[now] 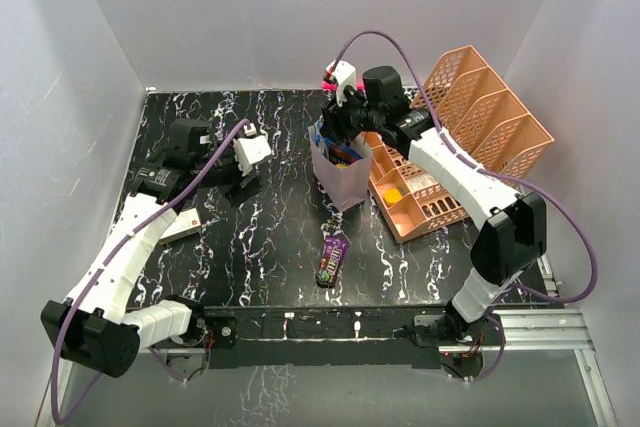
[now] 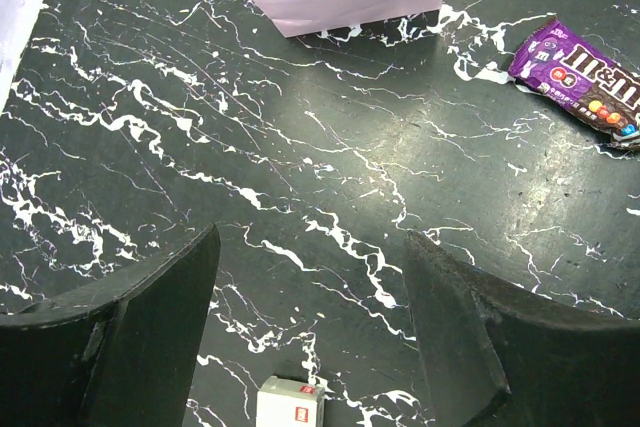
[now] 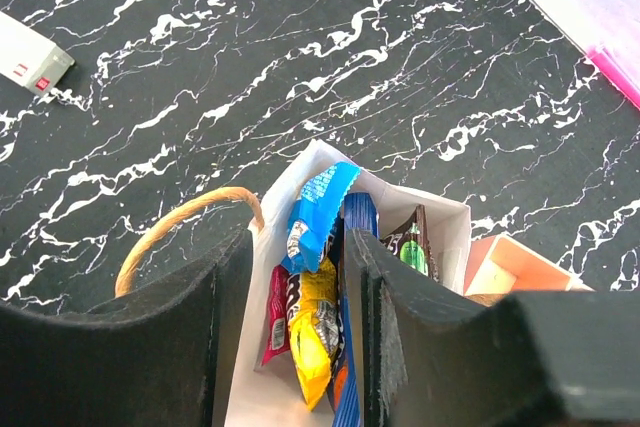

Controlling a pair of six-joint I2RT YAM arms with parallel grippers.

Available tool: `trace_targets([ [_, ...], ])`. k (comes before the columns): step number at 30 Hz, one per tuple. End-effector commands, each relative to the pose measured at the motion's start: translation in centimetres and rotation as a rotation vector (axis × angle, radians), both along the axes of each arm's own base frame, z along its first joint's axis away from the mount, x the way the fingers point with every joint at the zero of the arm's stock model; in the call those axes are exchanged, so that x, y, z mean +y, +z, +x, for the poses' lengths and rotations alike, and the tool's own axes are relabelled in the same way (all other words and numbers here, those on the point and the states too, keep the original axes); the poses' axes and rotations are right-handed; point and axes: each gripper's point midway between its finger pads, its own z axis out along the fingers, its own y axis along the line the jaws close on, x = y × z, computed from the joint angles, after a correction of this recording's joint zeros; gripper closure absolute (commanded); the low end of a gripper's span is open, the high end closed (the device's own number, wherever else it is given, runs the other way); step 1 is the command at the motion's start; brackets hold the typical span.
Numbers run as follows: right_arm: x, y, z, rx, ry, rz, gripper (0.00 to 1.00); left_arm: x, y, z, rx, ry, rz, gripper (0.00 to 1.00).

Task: Place the snacks into the paper bag
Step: Adjust the snack in the paper bag.

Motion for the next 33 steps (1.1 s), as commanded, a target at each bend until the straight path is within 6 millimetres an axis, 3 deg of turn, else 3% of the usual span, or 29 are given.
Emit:
trace_targets([
  [1, 0.6, 1.6, 0.9, -0.058, 0.017, 0.015, 0.58, 0.1, 1.0, -0.3, -0.037, -0.007, -0.02, 0.28],
  [6, 1.4, 0.8, 1.7, -0.032, 0.031, 0.01, 0.67, 0.1, 1.1, -0.5, -0.039, -0.01, -0.022, 0.28],
  [11, 1.7, -2.9, 2.4, 0.038, 0.03, -0.033, 0.76, 0.2, 1.1, -0.6, -0.043, -0.009, -0.021, 0.28],
  [17, 1.5, -4.7, 1.9, 0.068, 0.045, -0.059, 0.77, 0.1, 1.0, -0.6, -0.039, -0.014, -0.022, 0.27],
  [25, 1.1, 0.9, 1.9, -0.042, 0.04, -0.026, 0.76, 0.2, 0.1, -0.4, -0.031, -0.004, -0.015, 0.25],
  [26, 0.8, 2.6, 1.4, -0.077, 0.035, -0.013, 0.75, 0.3, -0.1, -0.3, -0.027, 0.005, -0.016, 0.24],
  [29, -0.1, 4.8, 0.8, -0.128, 0.019, -0.007, 0.68, 0.6, -0.9, 0.1, -0.009, 0.049, -0.012, 0.17],
  [31, -0.9, 6.2, 0.0, -0.166, 0.004, -0.005, 0.61, 1.0, -1.4, 0.3, 0.007, 0.089, -0.008, 0.04],
  [33, -1.7, 6.8, -0.7, -0.193, -0.009, -0.011, 0.54, 1.2, -2.3, 0.3, 0.034, 0.116, -0.003, 0.02],
])
